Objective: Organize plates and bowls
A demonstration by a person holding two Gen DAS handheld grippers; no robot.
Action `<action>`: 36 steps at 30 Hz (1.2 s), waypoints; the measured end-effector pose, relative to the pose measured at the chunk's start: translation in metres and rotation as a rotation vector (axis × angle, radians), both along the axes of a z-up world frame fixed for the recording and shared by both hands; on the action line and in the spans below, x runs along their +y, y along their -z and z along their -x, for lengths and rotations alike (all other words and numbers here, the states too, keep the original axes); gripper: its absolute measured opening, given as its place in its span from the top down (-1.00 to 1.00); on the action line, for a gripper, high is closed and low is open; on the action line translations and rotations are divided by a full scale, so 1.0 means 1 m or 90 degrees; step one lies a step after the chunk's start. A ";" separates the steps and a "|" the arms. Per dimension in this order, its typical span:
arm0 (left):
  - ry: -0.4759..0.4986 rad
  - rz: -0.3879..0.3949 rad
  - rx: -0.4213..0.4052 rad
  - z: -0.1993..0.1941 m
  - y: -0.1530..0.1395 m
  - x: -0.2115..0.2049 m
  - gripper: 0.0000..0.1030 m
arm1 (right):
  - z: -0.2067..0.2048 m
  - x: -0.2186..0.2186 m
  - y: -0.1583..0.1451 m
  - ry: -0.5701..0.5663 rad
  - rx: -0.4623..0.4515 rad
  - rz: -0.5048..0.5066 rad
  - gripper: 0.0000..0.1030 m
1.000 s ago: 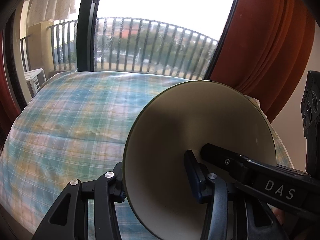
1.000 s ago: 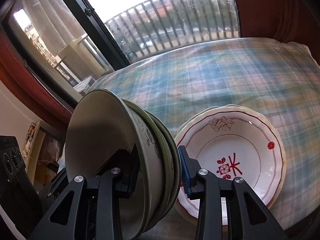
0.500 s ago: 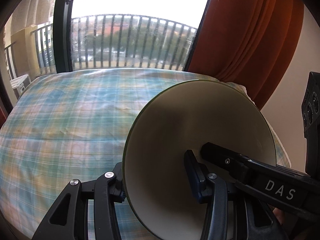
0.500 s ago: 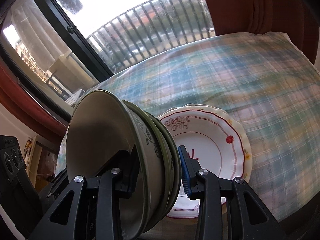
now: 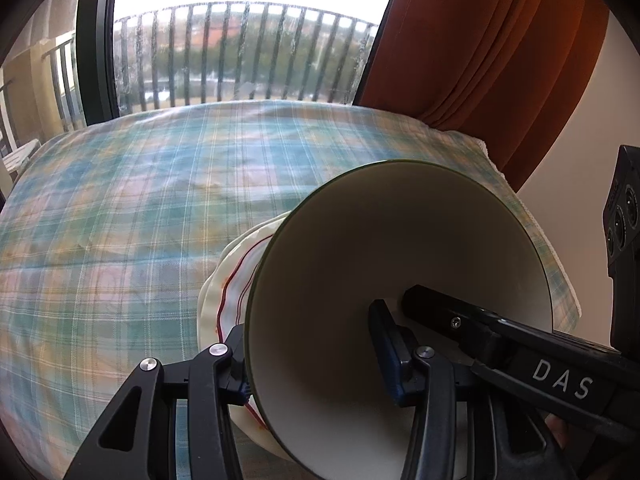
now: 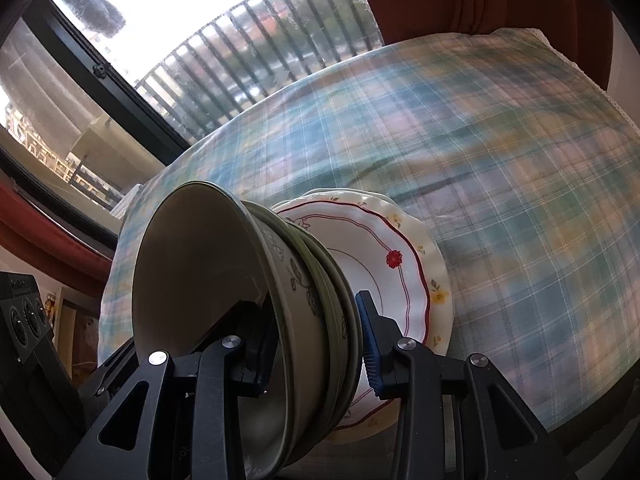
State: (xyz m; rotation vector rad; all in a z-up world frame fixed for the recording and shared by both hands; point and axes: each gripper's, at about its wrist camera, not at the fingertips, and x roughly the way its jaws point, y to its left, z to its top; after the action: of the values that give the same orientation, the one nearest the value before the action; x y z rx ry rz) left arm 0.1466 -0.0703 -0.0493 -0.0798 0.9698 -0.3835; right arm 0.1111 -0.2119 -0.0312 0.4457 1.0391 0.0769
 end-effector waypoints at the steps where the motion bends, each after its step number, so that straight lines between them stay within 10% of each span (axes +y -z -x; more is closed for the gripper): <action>1: 0.000 -0.002 0.003 -0.001 0.001 -0.002 0.08 | -0.002 0.000 0.004 0.000 0.008 -0.003 0.24; 16: -0.011 -0.035 -0.013 -0.002 0.003 0.000 -0.11 | -0.008 0.000 0.010 -0.006 -0.019 0.002 0.21; 21: -0.023 -0.034 -0.034 0.003 -0.004 0.006 -0.45 | 0.006 0.000 -0.001 0.040 -0.070 0.067 -0.38; 36: -0.072 -0.039 -0.206 0.053 -0.037 0.035 -0.82 | 0.060 0.025 -0.047 0.077 -0.257 0.234 -0.66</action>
State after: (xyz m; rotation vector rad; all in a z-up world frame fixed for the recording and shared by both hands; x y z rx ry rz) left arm 0.0934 -0.0353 -0.0122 -0.0149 0.6529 -0.2521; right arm 0.0506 -0.1868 0.0158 0.1465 0.6080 -0.1271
